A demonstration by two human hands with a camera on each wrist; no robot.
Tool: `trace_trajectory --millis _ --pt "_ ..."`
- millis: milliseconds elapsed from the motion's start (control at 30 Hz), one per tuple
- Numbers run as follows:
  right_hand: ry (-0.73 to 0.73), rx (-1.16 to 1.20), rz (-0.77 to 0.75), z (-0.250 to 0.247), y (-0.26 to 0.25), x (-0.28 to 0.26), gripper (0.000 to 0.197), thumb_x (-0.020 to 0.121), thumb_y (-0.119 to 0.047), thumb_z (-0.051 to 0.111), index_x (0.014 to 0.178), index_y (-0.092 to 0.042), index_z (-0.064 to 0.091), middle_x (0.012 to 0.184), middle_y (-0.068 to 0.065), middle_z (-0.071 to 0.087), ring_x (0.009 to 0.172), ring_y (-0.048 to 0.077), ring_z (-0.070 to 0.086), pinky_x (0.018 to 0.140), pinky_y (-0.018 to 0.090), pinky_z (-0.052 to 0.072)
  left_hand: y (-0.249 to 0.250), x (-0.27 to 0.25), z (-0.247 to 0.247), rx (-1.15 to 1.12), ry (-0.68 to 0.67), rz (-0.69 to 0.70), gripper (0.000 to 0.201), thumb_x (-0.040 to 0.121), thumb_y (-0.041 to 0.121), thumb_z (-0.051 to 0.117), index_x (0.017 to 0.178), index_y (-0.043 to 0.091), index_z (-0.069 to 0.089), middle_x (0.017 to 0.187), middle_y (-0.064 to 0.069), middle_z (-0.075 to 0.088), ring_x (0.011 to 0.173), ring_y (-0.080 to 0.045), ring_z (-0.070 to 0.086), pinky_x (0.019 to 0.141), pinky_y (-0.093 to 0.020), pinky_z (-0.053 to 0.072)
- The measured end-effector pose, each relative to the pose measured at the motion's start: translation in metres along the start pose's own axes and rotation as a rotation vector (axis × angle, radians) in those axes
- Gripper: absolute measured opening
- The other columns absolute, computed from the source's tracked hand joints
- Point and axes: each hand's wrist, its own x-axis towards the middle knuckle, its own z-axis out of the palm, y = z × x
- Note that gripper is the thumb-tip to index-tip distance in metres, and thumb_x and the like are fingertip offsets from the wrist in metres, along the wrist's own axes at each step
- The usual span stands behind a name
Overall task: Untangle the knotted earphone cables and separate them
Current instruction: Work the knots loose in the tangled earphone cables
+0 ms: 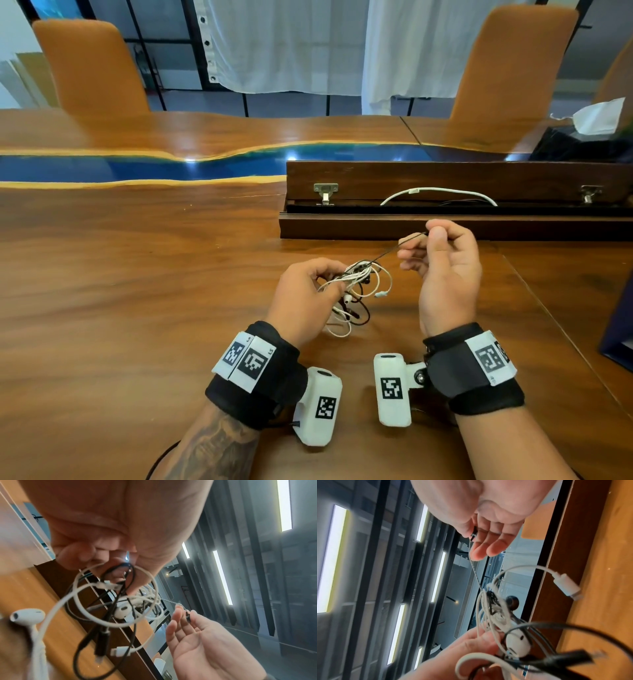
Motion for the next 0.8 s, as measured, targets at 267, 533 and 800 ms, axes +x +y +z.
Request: trace_trajectory --millis 267,533,800 --pt "-0.142 -0.176 0.126 0.003 0.008 -0.006 0.023 0.102 -0.012 0.055 0.120 -0.024 0.063 0.113 -0.005 0.073 0.101 0.010 0.070 0.076 0.031 0.058 0.004 0.000 -0.001 -0.273 0.119 -0.074 0.021 0.101 0.006 0.054 0.102 0.018 0.071 0.087 0.004 0.074 0.073 -0.004 0.064 0.067 -0.018 0.052" --pt "-0.364 -0.245 0.105 0.007 0.004 -0.014 0.024 0.104 -0.034 0.050 0.109 -0.026 0.073 0.107 -0.017 0.073 0.105 0.000 0.065 0.086 0.017 0.051 0.010 -0.002 0.005 -0.381 0.131 -0.034 0.021 0.105 0.011 0.047 0.110 0.009 0.068 0.098 -0.007 0.075 0.086 -0.010 0.067 0.076 -0.020 0.053" --pt "-0.448 -0.226 0.089 0.006 0.004 -0.014 0.018 0.095 -0.012 0.067 0.106 -0.026 0.072 0.101 -0.005 0.076 0.098 0.011 0.070 0.081 0.023 0.055 0.010 -0.003 0.000 -0.582 0.039 -0.117 0.027 0.108 0.019 0.042 0.109 0.011 0.068 0.089 -0.008 0.073 0.076 -0.020 0.068 0.064 -0.031 0.057"
